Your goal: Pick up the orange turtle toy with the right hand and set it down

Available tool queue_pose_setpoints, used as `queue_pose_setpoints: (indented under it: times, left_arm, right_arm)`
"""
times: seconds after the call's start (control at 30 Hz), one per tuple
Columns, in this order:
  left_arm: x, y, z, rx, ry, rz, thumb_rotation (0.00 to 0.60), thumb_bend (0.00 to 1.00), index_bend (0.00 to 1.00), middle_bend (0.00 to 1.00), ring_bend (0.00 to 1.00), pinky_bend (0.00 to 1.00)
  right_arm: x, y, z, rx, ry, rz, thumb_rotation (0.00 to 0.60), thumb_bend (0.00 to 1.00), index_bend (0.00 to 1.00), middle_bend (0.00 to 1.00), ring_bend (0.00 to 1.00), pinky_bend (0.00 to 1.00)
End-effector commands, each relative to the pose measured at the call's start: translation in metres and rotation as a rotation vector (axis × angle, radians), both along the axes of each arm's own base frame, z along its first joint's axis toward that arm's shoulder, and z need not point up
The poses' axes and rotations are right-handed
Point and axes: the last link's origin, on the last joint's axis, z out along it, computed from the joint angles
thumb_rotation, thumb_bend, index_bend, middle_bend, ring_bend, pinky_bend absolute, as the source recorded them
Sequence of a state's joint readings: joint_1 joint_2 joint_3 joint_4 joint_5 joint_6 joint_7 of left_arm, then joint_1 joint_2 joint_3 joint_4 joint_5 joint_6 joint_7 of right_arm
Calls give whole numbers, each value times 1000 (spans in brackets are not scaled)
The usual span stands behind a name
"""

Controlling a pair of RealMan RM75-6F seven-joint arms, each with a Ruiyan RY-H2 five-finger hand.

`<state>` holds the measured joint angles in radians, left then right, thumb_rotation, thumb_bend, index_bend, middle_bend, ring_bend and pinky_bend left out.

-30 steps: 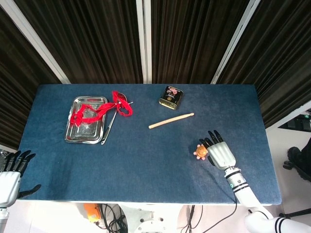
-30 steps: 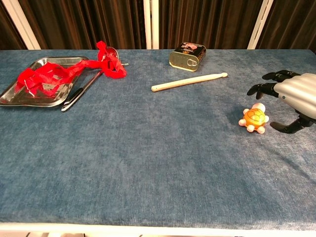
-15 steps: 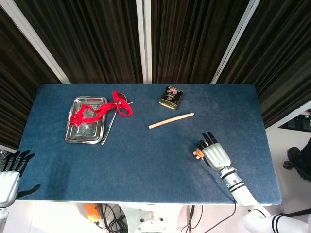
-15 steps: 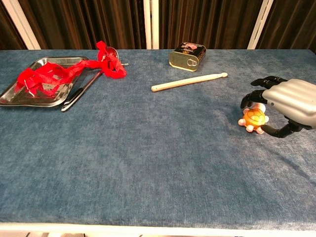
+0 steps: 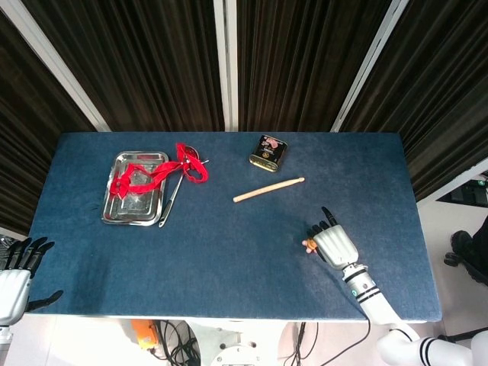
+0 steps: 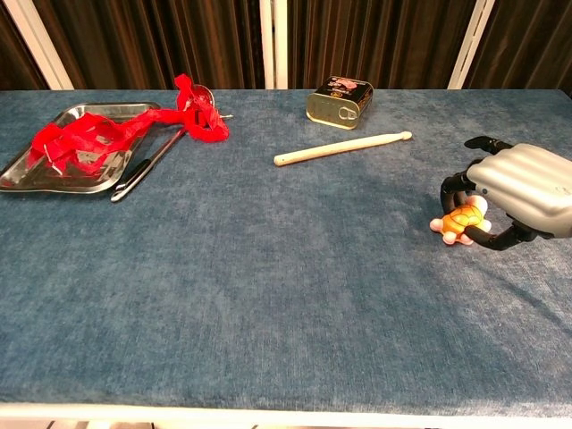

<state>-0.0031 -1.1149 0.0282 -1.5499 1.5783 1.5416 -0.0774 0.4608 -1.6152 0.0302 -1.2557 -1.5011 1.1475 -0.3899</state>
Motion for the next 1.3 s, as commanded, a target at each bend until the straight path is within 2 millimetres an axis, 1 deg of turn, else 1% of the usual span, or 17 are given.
queue_pose_setpoints:
  times: [0.03, 0.27, 0.37, 0.43, 0.47, 0.5, 0.53, 0.6, 0.67, 0.73, 0.77, 0.9, 1.03, 1.3]
  left_arm:
    - [0, 0, 0, 0, 1, 0, 600, 85, 149, 87, 0, 4]
    - [2, 1, 0, 0, 4, -6, 600, 85, 150, 87, 0, 4]
    - [2, 1, -1, -1, 4, -8, 600, 84, 149, 87, 0, 4]
    - [3, 1, -1, -3, 5, -7, 600, 85, 149, 87, 0, 4]
    - [3, 1, -1, -4, 5, -7, 600, 84, 149, 87, 0, 4]
    - [3, 1, -1, -4, 6, -8, 600, 84, 149, 87, 0, 4]
    - [3, 1, -1, -4, 5, -8, 600, 84, 149, 87, 0, 4]
    - [3, 1, -1, -4, 5, -9, 600, 84, 150, 87, 0, 4]
    - [3, 1, 0, -3, 5, -9, 600, 84, 150, 87, 0, 4]
    - [4, 1, 0, -3, 5, -10, 600, 84, 150, 87, 0, 4]
    - [4, 1, 0, -3, 5, -10, 600, 84, 149, 87, 0, 4]
    - [4, 1, 0, -3, 6, -13, 600, 85, 150, 87, 0, 4]
    - [4, 1, 0, -4, 6, -11, 600, 84, 150, 87, 0, 4]
    - [5, 0, -1, -5, 7, -12, 600, 84, 149, 87, 0, 4]
  right_arm:
    - [-1, 3, 0, -1, -9, 5, 600, 429, 1000, 939, 520, 0]
    - [-5, 10, 10, -22, -48, -11, 600, 435, 1000, 975, 527, 0]
    - [-8, 14, 12, -32, -75, -40, 600, 438, 1000, 974, 519, 0]
    - [-12, 17, 13, -18, -58, -65, 600, 408, 975, 942, 480, 0]
    - [-14, 18, 13, -10, -45, -78, 600, 380, 922, 890, 430, 0]
    - [-16, 19, 13, -4, -35, -90, 600, 354, 836, 808, 366, 0]
    - [-17, 20, 13, 1, -28, -108, 600, 339, 745, 726, 309, 0]
    - [-17, 21, 14, 3, -40, -133, 600, 316, 525, 525, 184, 0]
    - [-16, 21, 15, 4, -60, -151, 600, 293, 350, 381, 93, 0]
    - [-15, 22, 18, -1, -74, -151, 600, 278, 252, 297, 46, 0]
    - [-14, 22, 20, -3, -77, -149, 600, 274, 231, 279, 36, 0]
    - [-12, 21, 30, -16, -109, -148, 600, 273, 222, 272, 32, 0]
    - [-14, 25, 38, -3, -108, -142, 600, 274, 217, 263, 25, 0]
    - [-25, 27, 37, 29, -34, -134, 600, 294, 214, 269, 20, 0]
